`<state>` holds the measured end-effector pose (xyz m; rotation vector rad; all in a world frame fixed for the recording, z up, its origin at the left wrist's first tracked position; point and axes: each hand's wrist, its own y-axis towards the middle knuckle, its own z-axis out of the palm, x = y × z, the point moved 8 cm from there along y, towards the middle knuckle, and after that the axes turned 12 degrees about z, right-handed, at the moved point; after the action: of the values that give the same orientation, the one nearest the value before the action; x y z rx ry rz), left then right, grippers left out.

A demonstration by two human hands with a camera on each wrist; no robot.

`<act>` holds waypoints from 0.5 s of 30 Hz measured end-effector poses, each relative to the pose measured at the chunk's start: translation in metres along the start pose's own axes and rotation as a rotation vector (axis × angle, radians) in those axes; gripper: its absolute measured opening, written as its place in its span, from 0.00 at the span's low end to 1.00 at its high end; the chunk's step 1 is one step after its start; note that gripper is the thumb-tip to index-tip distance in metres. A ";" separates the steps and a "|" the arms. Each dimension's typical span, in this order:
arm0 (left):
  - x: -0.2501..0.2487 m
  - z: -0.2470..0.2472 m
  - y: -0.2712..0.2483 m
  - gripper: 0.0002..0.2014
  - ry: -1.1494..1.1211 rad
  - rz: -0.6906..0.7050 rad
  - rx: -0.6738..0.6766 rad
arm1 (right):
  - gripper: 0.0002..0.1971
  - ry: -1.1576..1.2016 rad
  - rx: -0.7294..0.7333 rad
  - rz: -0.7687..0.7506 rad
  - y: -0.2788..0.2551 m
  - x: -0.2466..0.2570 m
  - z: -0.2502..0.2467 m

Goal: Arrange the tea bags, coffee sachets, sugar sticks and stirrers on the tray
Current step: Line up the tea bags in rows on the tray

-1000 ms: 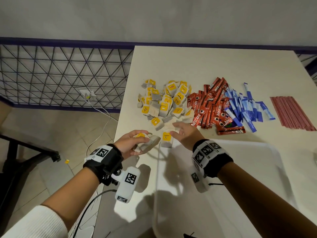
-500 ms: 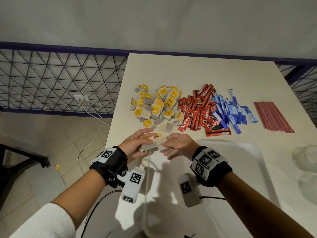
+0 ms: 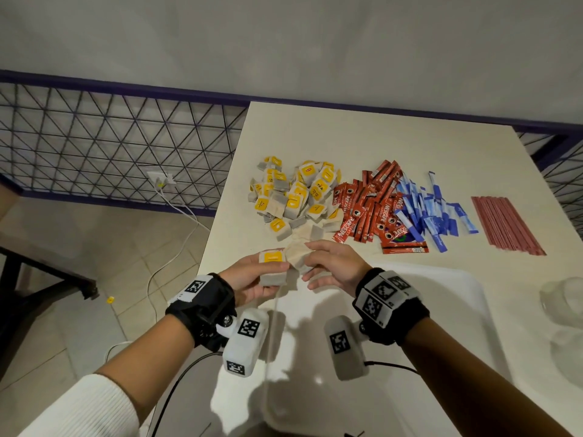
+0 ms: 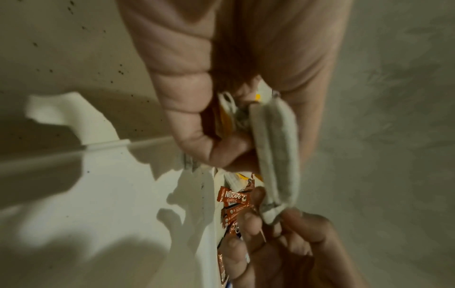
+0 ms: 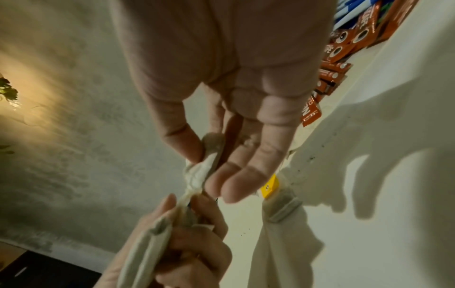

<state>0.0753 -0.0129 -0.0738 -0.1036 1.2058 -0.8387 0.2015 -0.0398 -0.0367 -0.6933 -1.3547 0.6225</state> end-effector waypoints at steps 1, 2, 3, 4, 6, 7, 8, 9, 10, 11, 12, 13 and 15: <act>0.000 -0.001 0.001 0.13 0.002 0.002 -0.005 | 0.14 -0.019 -0.008 0.007 0.000 0.000 0.000; -0.001 -0.001 0.001 0.11 -0.005 0.004 -0.014 | 0.14 -0.034 -0.019 0.014 0.001 0.000 0.000; -0.003 -0.001 0.001 0.10 -0.018 0.007 -0.023 | 0.14 -0.044 -0.031 0.018 0.001 0.000 -0.001; -0.004 -0.003 0.001 0.09 -0.032 0.008 -0.031 | 0.16 -0.052 -0.043 0.020 0.002 0.000 -0.002; -0.007 -0.005 0.001 0.10 -0.063 0.008 -0.016 | 0.18 -0.075 -0.066 0.020 0.005 0.000 -0.004; -0.008 -0.006 0.001 0.10 -0.081 0.009 -0.003 | 0.19 -0.100 -0.082 0.017 0.006 0.000 -0.005; -0.009 -0.007 0.000 0.11 -0.098 0.009 0.004 | 0.20 -0.136 -0.102 0.014 0.007 0.000 -0.006; -0.010 -0.008 0.000 0.11 -0.108 0.012 0.005 | 0.20 -0.181 -0.120 0.013 0.007 -0.001 -0.007; -0.012 -0.010 0.000 0.11 -0.114 0.016 0.003 | 0.19 -0.229 -0.135 0.017 0.008 -0.002 -0.008; -0.014 -0.011 0.000 0.11 -0.116 0.021 0.002 | 0.18 -0.275 -0.142 0.026 0.009 -0.004 -0.007; -0.016 -0.011 -0.001 0.11 -0.115 0.027 0.003 | 0.17 -0.316 -0.140 0.038 0.009 -0.005 -0.006; -0.017 -0.012 -0.001 0.11 -0.105 0.032 0.006 | 0.16 -0.352 -0.131 0.053 0.009 -0.007 -0.004; -0.018 -0.014 -0.002 0.11 -0.080 0.035 0.011 | 0.14 -0.387 -0.107 0.070 0.009 -0.009 0.001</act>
<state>0.0606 0.0019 -0.0641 -0.1057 1.1244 -0.8033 0.1990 -0.0405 -0.0490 -0.7335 -1.7369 0.7719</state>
